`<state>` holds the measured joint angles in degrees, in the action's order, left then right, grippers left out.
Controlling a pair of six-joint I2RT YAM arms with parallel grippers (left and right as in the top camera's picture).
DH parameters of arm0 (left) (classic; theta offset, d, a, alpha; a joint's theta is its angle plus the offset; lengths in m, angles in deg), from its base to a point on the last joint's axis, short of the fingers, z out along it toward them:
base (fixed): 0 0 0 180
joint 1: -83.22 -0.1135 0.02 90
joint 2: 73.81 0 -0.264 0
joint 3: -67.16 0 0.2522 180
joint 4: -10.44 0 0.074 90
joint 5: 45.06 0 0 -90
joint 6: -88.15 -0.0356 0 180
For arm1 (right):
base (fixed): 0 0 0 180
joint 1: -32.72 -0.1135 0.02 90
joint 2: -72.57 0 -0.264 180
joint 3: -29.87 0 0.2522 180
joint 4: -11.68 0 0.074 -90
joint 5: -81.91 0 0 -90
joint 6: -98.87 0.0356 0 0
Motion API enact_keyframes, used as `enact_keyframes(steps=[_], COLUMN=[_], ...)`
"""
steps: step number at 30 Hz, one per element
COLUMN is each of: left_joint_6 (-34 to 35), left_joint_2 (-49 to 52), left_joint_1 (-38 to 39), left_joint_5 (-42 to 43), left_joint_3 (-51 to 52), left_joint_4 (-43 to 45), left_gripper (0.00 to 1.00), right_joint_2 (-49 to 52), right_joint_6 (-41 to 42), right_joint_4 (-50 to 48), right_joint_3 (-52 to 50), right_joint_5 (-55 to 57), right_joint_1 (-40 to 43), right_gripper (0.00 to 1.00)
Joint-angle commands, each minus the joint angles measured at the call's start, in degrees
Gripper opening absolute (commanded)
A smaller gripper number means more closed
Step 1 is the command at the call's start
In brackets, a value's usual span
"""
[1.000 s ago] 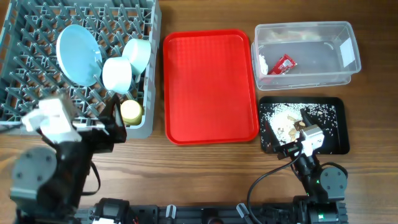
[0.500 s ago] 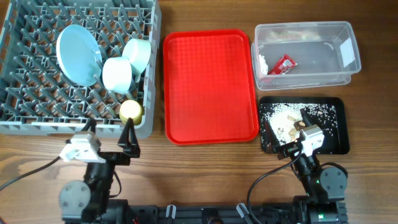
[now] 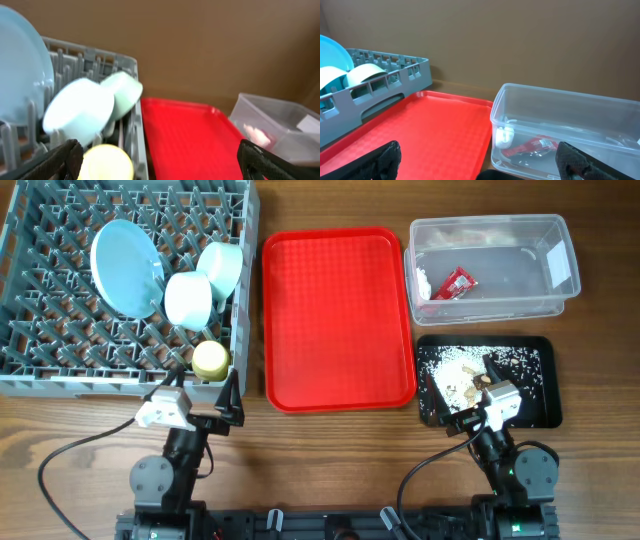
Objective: Sort waste into correct bins and load items into the dishwasher rack
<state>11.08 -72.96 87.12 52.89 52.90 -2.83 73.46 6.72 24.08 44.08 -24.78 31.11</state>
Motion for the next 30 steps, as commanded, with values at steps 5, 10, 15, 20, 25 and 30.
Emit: enact_keyframes(steps=[5,10,15,20,25,30], left_joint_6=[-0.55,-0.55,-0.55,-0.55,-0.55,-0.55], left_joint_2=[-0.66,-0.46,-0.46,-0.46,-0.46,-0.46], left_joint_1=[1.20,1.20,1.20,1.20,1.18,1.20], left_joint_5=[-2.43,-2.45,-2.45,-2.45,-2.45,-2.45], left_joint_3=[0.17,0.17,0.17,0.17,0.17,0.17], left_joint_4=[-1.95,-4.39,-4.42,-4.39,-4.39,-4.42], left_gripper=[1.00,1.00,1.00,1.00,1.00,1.00], right_joint_2=[-0.46,-0.46,-0.46,-0.46,-0.46,-0.46], right_joint_6=[0.66,0.66,0.66,0.66,0.66,0.66], right_joint_4=[-0.26,-0.24,-0.24,-0.24,-0.24,-0.26], right_joint_3=[-0.15,-0.15,-0.15,-0.15,-0.15,-0.15], right_joint_5=[-0.90,-0.90,-0.92,-0.90,-0.90,-0.90], right_joint_1=[0.31,0.31,0.31,0.31,0.31,0.31], right_gripper=[1.00,1.00,1.00,1.00,1.00,1.00])
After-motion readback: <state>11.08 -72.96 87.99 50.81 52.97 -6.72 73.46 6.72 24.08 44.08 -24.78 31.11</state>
